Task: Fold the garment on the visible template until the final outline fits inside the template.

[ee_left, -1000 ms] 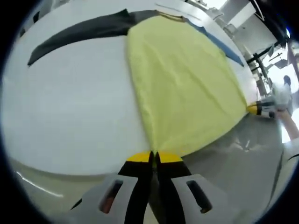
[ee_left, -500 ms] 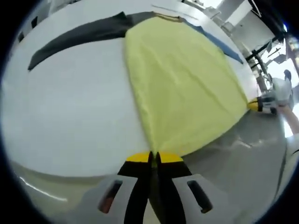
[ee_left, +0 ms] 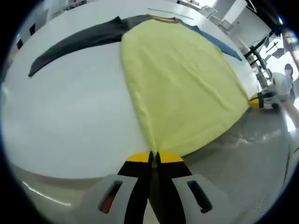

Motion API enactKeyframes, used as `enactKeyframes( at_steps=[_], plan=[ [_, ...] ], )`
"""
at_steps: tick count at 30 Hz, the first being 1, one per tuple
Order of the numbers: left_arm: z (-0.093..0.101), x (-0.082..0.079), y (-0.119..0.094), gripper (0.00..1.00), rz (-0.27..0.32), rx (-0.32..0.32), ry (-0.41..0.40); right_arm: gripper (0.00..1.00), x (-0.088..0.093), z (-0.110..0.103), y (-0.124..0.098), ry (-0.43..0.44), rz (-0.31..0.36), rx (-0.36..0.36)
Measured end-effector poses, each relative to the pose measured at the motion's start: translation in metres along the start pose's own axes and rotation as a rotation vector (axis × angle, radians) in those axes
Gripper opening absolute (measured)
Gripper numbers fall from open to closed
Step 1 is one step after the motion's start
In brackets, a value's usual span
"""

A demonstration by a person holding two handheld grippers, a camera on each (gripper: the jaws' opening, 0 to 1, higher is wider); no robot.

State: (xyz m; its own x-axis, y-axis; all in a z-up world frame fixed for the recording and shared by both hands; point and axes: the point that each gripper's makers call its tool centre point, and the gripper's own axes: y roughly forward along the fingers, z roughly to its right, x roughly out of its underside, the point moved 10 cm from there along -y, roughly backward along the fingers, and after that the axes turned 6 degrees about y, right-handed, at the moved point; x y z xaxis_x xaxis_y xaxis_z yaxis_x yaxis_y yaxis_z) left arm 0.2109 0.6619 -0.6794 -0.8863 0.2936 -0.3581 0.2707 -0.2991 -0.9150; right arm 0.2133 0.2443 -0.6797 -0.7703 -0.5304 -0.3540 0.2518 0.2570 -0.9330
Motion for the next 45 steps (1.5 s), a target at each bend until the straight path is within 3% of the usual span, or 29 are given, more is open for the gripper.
enactKeyframes(
  at_steps=[6, 13, 22, 26, 37, 45],
  plan=[
    [0.003, 0.001, -0.003, 0.10, 0.001, -0.025, 0.006, 0.17, 0.000, 0.001, -0.001, -0.016, -0.002, 0.018],
    [0.001, -0.002, -0.012, 0.22, 0.077, -0.084, 0.010, 0.27, 0.003, 0.004, -0.009, 0.020, 0.028, 0.043],
    [0.005, -0.014, -0.027, 0.44, 0.203, -0.108, -0.028, 0.44, 0.004, 0.008, -0.026, 0.155, 0.182, 0.036],
    [0.002, -0.017, -0.033, 0.55, 0.225, -0.149, -0.032, 0.56, 0.004, 0.005, -0.031, 0.169, 0.210, 0.032],
    [0.002, -0.019, -0.042, 0.70, 0.300, -0.160, -0.094, 0.70, 0.000, 0.009, -0.043, 0.270, 0.294, 0.047],
    [0.007, -0.023, -0.050, 0.78, 0.443, -0.183, -0.116, 0.80, -0.013, 0.011, -0.060, 0.287, 0.468, 0.114]
  ],
)
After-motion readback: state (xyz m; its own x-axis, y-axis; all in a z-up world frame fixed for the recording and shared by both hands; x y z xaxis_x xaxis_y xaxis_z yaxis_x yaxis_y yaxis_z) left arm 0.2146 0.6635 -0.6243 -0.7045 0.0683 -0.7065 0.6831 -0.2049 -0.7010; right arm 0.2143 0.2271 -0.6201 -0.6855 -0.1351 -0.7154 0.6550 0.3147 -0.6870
